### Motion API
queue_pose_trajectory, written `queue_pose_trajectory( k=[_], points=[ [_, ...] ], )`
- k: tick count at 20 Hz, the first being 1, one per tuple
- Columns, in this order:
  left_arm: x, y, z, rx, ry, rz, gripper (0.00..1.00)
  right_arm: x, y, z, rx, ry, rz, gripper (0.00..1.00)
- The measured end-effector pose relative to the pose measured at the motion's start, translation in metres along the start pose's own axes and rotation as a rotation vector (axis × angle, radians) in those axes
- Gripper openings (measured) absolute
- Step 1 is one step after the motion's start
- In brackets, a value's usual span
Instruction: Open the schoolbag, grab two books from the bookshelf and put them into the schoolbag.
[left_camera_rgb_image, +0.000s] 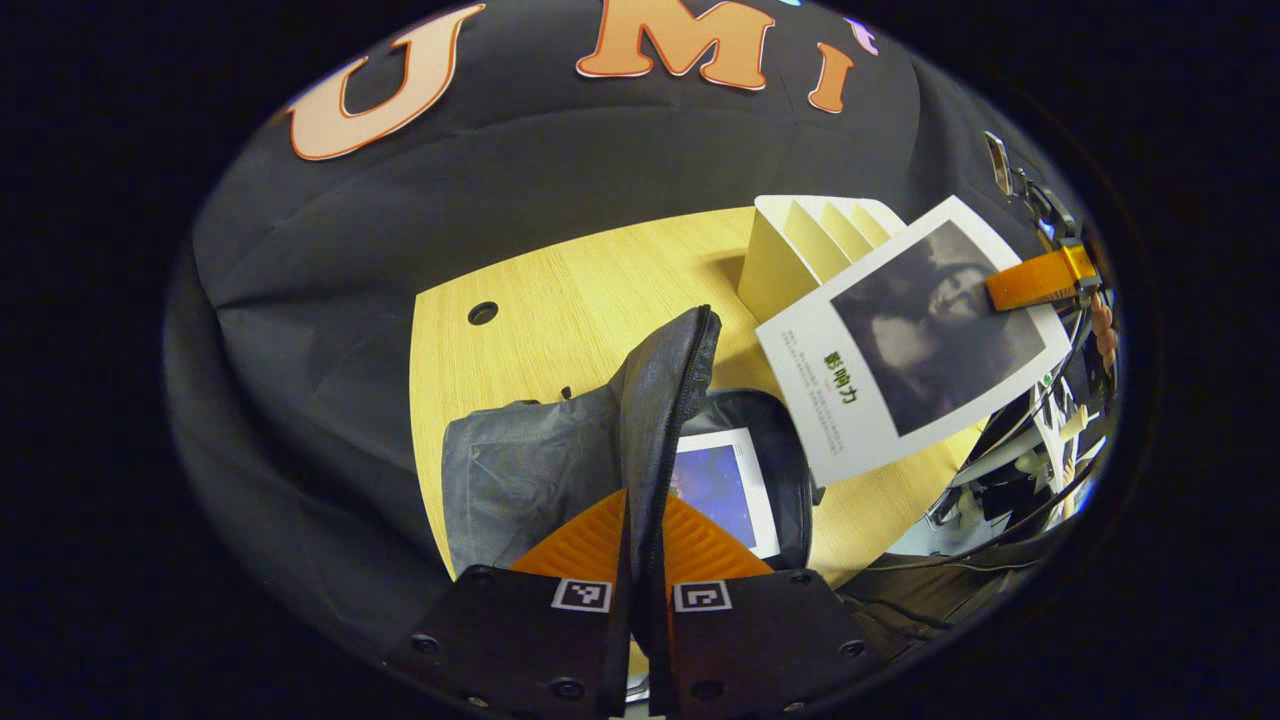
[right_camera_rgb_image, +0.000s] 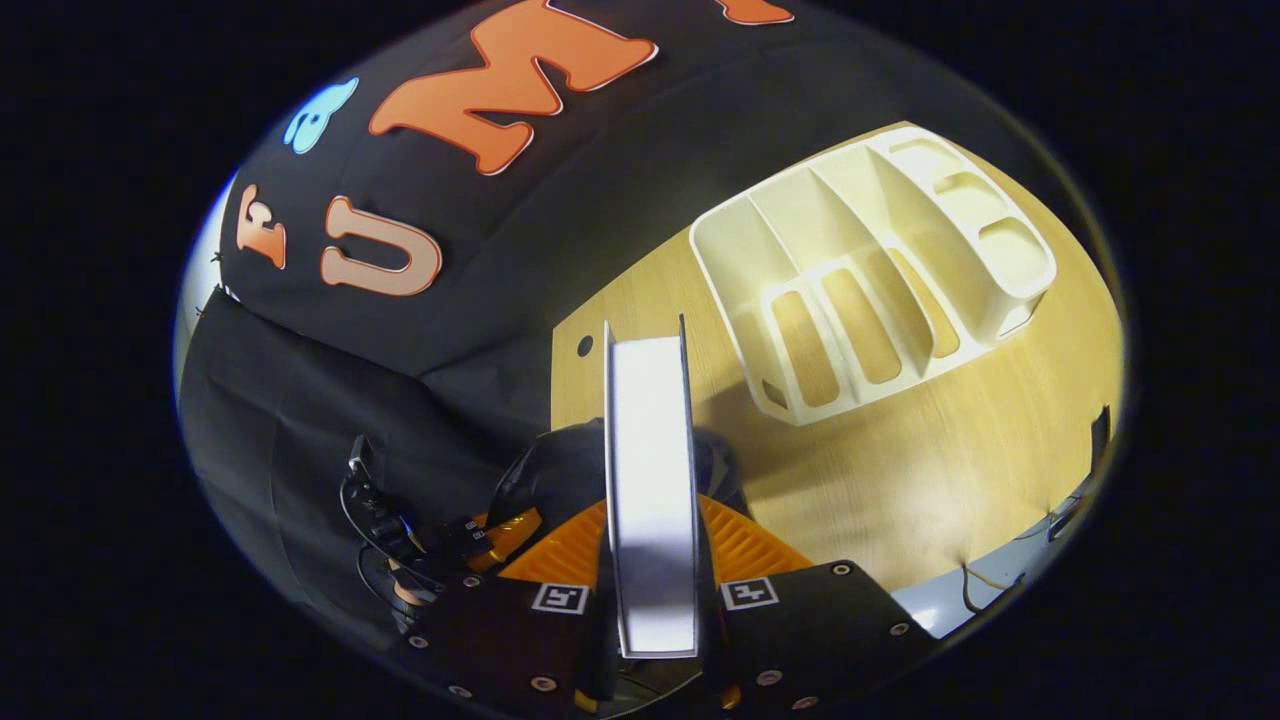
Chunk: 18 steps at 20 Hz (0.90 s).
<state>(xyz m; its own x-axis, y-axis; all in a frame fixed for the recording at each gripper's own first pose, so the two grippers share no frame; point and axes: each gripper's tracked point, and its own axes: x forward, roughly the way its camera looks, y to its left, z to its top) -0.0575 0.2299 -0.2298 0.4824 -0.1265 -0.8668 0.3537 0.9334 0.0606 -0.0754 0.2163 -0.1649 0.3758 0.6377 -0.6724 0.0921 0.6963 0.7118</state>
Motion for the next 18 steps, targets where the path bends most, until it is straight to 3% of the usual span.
queue_pose_trajectory(
  k=[8, 18],
  points=[
    [-0.016, 0.013, 0.016, -0.066, -0.048, 0.012, 0.08, 0.067, 0.013, -0.026, 0.003, 0.097, 0.084, 0.34],
    [-0.032, 0.013, 0.032, -0.079, -0.088, 0.025, 0.06, 0.135, 0.038, -0.060, 0.054, 0.168, 0.175, 0.34]
  ],
)
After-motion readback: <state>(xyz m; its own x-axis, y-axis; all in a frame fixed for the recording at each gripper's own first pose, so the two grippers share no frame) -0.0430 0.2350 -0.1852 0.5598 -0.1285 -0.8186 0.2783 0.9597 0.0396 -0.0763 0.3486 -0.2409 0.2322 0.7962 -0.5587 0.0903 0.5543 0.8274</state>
